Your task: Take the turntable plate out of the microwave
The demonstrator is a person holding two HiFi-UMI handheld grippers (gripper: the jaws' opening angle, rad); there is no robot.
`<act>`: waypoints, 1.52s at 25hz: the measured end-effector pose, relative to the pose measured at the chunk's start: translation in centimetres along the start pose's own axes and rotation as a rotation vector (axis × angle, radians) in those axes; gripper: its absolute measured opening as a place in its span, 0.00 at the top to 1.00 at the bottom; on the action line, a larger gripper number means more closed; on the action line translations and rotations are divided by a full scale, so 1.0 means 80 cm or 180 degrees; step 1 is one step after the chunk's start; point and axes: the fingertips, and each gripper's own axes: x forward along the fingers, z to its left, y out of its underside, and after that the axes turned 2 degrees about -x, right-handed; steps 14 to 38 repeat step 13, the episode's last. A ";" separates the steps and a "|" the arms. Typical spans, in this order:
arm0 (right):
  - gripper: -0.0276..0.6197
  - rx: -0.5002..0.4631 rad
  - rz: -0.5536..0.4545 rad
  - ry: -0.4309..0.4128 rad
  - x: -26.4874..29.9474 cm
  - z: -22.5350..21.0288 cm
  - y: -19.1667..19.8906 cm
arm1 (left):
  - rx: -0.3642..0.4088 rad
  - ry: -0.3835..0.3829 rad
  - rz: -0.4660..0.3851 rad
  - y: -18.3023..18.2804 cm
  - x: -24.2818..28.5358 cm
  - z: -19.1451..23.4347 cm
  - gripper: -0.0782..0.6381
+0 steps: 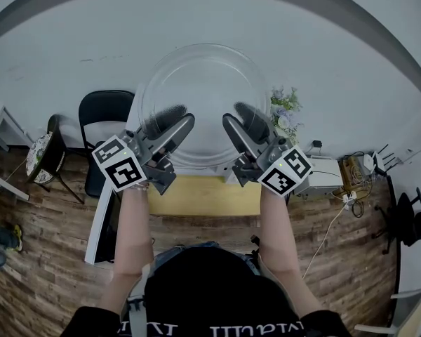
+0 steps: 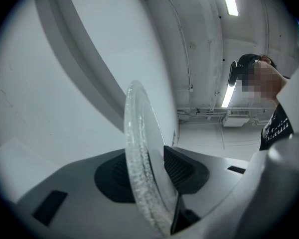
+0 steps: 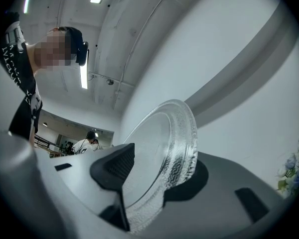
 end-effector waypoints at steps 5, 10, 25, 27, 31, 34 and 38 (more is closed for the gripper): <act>0.67 0.0027 -0.0009 -0.0003 -0.002 -0.001 0.002 | 0.0020 -0.0016 0.0020 0.001 0.000 -0.001 0.69; 0.66 0.0018 -0.0025 -0.0008 0.000 -0.002 0.002 | 0.0071 -0.0016 0.0018 0.000 0.000 0.000 0.69; 0.66 0.0018 -0.0032 -0.0005 0.001 -0.003 0.002 | 0.0086 -0.0009 0.0025 -0.001 0.001 0.000 0.69; 0.66 0.0018 -0.0032 -0.0005 0.001 -0.003 0.002 | 0.0086 -0.0009 0.0025 -0.001 0.001 0.000 0.69; 0.66 0.0018 -0.0032 -0.0005 0.001 -0.003 0.002 | 0.0086 -0.0009 0.0025 -0.001 0.001 0.000 0.69; 0.66 0.0018 -0.0032 -0.0005 0.001 -0.003 0.002 | 0.0086 -0.0009 0.0025 -0.001 0.001 0.000 0.69; 0.66 0.0018 -0.0032 -0.0005 0.001 -0.003 0.002 | 0.0086 -0.0009 0.0025 -0.001 0.001 0.000 0.69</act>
